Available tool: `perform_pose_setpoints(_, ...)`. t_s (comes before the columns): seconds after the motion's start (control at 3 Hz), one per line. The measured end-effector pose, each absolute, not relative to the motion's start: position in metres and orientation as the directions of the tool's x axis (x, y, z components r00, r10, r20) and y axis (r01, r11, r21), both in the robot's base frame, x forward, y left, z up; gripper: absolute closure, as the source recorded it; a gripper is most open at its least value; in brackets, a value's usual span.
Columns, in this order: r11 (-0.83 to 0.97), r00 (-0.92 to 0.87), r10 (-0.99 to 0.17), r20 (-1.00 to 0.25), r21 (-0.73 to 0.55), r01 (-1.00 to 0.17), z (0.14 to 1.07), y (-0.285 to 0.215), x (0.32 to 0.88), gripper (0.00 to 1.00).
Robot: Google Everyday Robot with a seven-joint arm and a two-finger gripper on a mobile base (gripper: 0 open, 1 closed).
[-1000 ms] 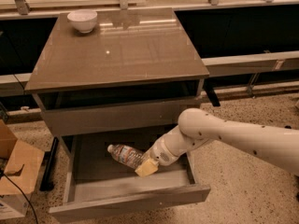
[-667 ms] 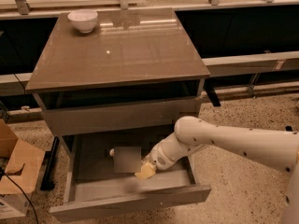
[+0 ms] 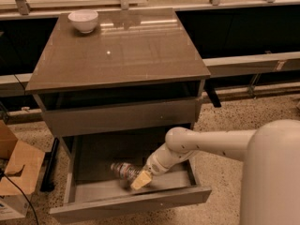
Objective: Place water bottle into middle drawer
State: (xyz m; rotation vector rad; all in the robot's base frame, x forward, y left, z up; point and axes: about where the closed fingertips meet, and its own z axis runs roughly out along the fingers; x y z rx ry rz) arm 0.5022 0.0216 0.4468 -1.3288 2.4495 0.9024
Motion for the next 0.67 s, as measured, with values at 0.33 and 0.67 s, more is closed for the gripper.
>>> perform_pose_setpoints(0.33,0.439,-0.604,-0.681,-0.414,0.429,-0.789,0.416,0.023,0.507,0.31)
perform_pose_setpoints(0.67,0.479,-0.640,-0.651,-0.409,0.433,-0.764,0.399,0.024,0.513,0.28)
